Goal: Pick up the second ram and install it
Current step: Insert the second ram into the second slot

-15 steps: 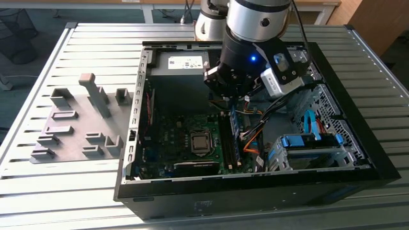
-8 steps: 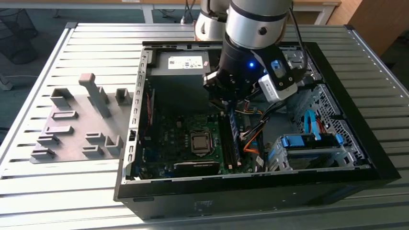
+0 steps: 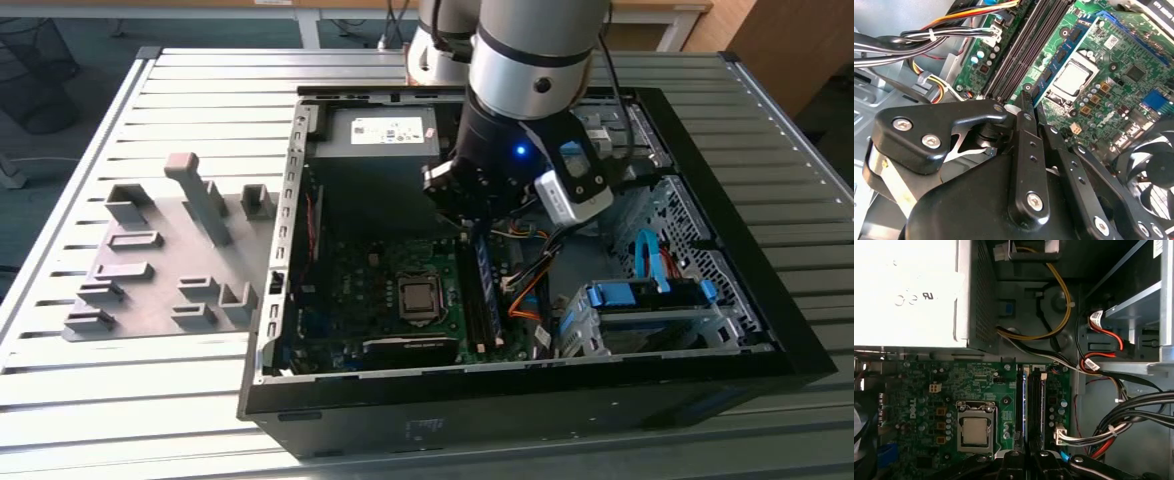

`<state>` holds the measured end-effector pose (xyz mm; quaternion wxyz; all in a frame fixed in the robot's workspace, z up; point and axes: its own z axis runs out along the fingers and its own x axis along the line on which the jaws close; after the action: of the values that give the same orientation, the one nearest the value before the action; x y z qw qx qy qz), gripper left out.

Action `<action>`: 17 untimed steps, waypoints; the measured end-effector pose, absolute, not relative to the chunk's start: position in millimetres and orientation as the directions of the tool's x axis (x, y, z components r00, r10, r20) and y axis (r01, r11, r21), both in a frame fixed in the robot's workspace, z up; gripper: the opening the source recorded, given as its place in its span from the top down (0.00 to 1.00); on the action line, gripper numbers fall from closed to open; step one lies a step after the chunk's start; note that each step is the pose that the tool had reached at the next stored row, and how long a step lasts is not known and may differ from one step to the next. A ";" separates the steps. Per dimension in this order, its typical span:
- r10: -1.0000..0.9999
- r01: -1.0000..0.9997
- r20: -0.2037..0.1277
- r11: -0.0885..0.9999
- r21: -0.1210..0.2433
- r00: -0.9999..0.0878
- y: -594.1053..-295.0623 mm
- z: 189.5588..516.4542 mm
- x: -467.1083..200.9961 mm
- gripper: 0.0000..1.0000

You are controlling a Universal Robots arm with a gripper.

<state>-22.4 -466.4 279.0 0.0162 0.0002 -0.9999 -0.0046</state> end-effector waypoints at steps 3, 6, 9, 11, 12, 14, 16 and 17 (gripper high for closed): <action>0.000 0.000 0.033 1.000 0.009 -0.999 -466.4 273.5 -22.4 0.86; 0.000 0.000 0.034 1.000 0.009 -0.999 -466.4 268.6 -22.4 0.86; 0.000 0.000 0.034 1.000 0.009 -0.999 -466.4 268.0 -22.4 0.86; 0.000 0.000 0.034 1.000 0.009 -0.999 -466.4 267.5 -22.4 0.86; 0.000 0.000 0.034 1.000 0.009 -0.999 -466.4 267.5 -22.4 0.86; 0.000 0.000 0.034 1.000 0.009 -0.999 -466.4 267.5 -22.4 0.86; 0.000 0.000 0.034 1.000 0.009 -0.999 -466.4 267.4 -22.4 0.86; 0.000 0.000 0.034 1.000 0.010 -0.999 -466.6 267.2 -22.4 0.86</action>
<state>-22.4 -466.6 267.2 0.0169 0.0000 -0.9998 -0.0048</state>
